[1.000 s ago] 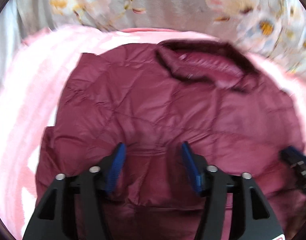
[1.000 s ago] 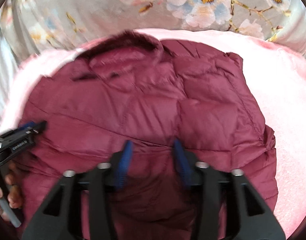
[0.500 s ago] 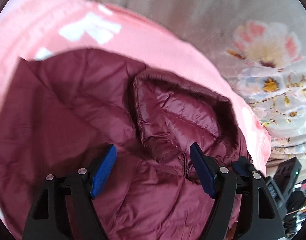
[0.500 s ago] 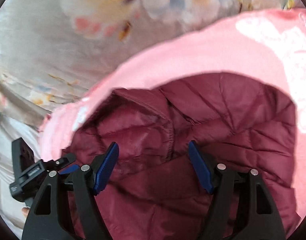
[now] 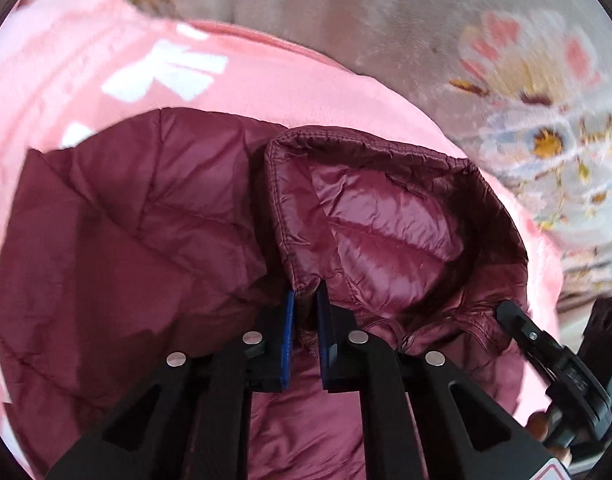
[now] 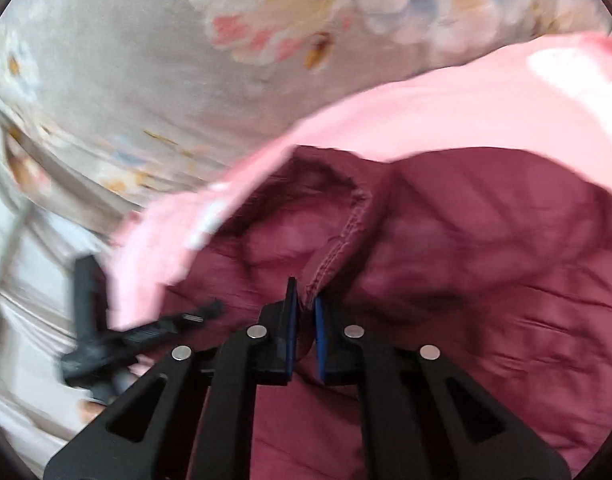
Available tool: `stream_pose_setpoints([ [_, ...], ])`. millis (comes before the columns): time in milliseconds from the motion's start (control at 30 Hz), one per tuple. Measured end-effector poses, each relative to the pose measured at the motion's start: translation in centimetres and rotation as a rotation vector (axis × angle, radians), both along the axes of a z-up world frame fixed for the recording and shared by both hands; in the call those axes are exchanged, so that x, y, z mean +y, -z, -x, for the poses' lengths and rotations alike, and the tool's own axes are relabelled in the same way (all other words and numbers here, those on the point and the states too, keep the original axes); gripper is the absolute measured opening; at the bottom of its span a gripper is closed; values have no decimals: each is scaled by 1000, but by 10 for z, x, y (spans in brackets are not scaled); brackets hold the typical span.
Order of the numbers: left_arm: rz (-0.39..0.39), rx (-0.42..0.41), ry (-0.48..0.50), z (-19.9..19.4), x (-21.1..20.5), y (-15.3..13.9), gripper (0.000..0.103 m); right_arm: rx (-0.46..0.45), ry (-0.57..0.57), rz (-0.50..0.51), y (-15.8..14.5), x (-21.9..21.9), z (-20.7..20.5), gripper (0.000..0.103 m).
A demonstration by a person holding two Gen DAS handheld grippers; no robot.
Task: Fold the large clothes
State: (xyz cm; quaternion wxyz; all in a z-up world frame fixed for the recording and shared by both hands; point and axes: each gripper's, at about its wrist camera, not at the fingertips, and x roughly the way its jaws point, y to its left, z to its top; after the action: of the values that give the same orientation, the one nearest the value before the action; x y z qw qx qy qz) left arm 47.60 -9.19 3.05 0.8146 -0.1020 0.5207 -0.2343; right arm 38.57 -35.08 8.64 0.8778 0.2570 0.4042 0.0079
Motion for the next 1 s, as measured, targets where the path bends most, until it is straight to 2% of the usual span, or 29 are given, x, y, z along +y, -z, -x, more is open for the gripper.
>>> stream_pose_setpoints([
  [33, -24, -10, 9, 3, 0, 4, 8, 30, -3, 74, 8, 5, 2, 6],
  [133, -82, -40, 31, 10, -5, 20, 8, 79, -13, 95, 30, 6, 5, 6],
  [333, -153, -183, 54, 28, -10, 29, 13, 71, -25, 204, 42, 21, 3, 6],
  [400, -151, -199, 53, 30, -9, 30, 13, 70, -27, 240, 42, 27, 1, 6],
  [467, -155, -209, 52, 31, -7, 31, 14, 69, -27, 247, 43, 27, 1, 6],
  [600, -205, -251, 53, 39, -14, 29, 16, 70, -34, 200, 40, 17, 7, 8],
  [700, -242, -291, 57, 53, -11, 14, 23, 82, -4, 170, 26, 5, 27, 18],
  [833, -213, -343, 38, 63, 11, -23, 38, 41, 54, 220, -11, -10, 42, 23],
  [900, -195, -357, 12, 52, 15, -45, 38, -3, 76, 225, -35, -16, 30, 23],
  [1000, -185, -359, -67, 15, 6, -75, 38, -64, 98, 202, -57, -23, -2, 23],
])
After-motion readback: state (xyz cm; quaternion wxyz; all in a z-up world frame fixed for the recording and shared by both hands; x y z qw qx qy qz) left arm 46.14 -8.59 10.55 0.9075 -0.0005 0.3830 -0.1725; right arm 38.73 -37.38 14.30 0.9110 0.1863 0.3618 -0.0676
